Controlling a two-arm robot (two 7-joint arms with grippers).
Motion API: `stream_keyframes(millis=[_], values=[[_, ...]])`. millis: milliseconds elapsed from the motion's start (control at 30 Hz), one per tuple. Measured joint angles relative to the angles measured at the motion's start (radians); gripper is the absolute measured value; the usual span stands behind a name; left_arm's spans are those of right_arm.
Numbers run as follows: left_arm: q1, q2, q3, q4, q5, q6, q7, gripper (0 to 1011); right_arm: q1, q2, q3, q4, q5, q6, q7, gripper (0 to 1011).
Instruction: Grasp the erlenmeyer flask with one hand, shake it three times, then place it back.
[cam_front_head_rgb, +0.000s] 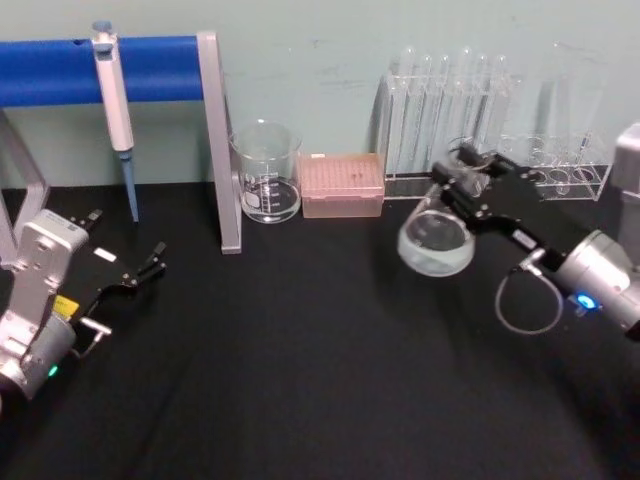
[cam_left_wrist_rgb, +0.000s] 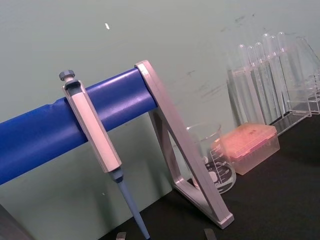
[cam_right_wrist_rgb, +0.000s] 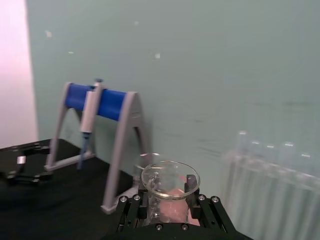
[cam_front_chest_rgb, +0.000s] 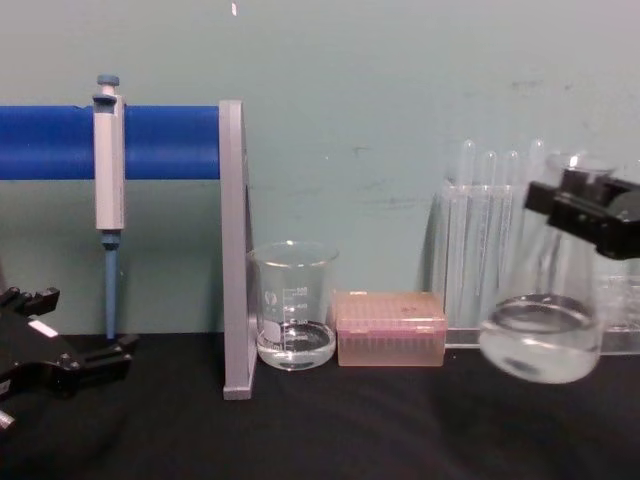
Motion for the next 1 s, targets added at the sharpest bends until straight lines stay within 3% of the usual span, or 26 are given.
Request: stream_keyframes(millis=[367, 567, 767, 1000], values=[[0.0, 0.0, 0.0, 0.0, 0.0, 0.0, 0.0, 1001, 0.07, -0.062, -0.102, 0.027, 0.001, 0.016, 0.189, 457], [0.0, 0.0, 0.0, 0.0, 0.0, 0.0, 0.0, 1001, 0.091, -0.081, -0.157, 0.024, 0.019, 0.023, 0.263, 457], [0.0, 0.0, 0.0, 0.0, 0.0, 0.0, 0.0, 1001, 0.101, -0.083, -0.199, 0.01, 0.035, 0.027, 0.307, 457], [0.0, 0.0, 0.0, 0.0, 0.0, 0.0, 0.0, 1001, 0.105, -0.077, -0.222, -0.004, 0.047, 0.025, 0.31, 457]])
